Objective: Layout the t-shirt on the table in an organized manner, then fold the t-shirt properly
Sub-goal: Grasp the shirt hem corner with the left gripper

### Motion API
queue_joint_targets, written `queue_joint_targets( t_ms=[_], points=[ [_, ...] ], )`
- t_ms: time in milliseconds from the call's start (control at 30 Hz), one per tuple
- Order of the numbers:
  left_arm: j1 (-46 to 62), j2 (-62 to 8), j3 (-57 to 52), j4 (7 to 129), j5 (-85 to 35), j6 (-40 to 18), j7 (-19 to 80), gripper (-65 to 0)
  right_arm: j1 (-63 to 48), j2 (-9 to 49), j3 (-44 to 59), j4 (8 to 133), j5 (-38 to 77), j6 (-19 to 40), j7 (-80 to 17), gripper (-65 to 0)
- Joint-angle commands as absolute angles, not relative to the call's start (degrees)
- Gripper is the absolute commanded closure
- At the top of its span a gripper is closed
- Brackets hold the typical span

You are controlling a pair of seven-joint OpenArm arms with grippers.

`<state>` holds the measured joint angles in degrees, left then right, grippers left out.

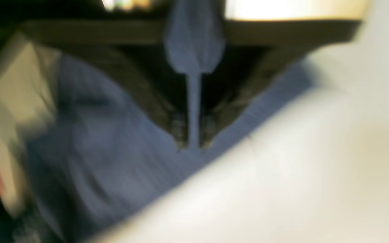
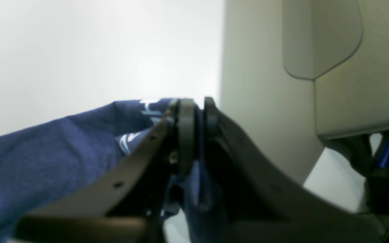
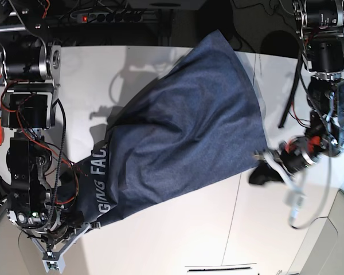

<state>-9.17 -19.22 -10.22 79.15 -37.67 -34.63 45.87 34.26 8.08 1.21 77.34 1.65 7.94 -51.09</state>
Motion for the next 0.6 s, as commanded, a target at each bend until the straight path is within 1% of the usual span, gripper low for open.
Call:
queue_joint_targets(
  t_ms=[0, 67, 100, 200, 267, 300, 433, 500, 567],
  points=[
    [-9.56, -20.67, -11.16, 79.57, -36.10, -32.84, 44.47, -17.9, 36.32, 8.40, 1.37, 78.32, 1.52, 7.90, -49.76, 0.0],
    [-9.50, -22.33, -11.60, 78.50, -32.12, -27.97, 40.97, -25.1, 36.32, 8.40, 1.37, 78.30, 1.50, 7.90, -49.89, 0.0],
    [-9.52, -23.09, -11.60, 77.23, -30.26, -26.24, 39.57, -26.5, 36.34, 8.40, 1.37, 78.30, 1.52, 7.90, -49.93, 0.0],
    [-10.15, -24.88, -11.60, 70.54, -29.74, -23.07, 35.77, -26.7, 36.34, 8.40, 1.37, 78.30, 1.54, 7.90, -49.93, 0.0],
    [-12.23, -24.97, -11.62, 63.53, -30.13, -23.14, 35.33, -26.7, 36.34, 8.40, 1.37, 78.30, 1.54, 7.92, -49.91, 0.0],
    [-13.45, -24.93, -11.60, 59.66, -31.09, -23.55, 35.29, -26.7, 36.32, 8.40, 1.37, 78.30, 1.54, 7.92, -49.91, 0.0],
    [-18.20, -24.91, -11.60, 45.32, -39.72, -30.26, 35.33, -26.7, 36.32, 8.40, 1.37, 78.30, 1.52, 7.92, -49.98, 0.0],
    [-20.25, -24.75, -11.60, 40.16, -43.46, -33.39, 35.40, -26.7, 36.32, 8.40, 1.37, 78.30, 1.52, 7.92, -49.98, 0.0],
    [-22.00, -24.40, -11.60, 37.23, -45.28, -35.11, 36.18, -26.7, 36.32, 8.43, 1.37, 78.30, 1.52, 7.92, -50.00, 0.0]
  ],
)
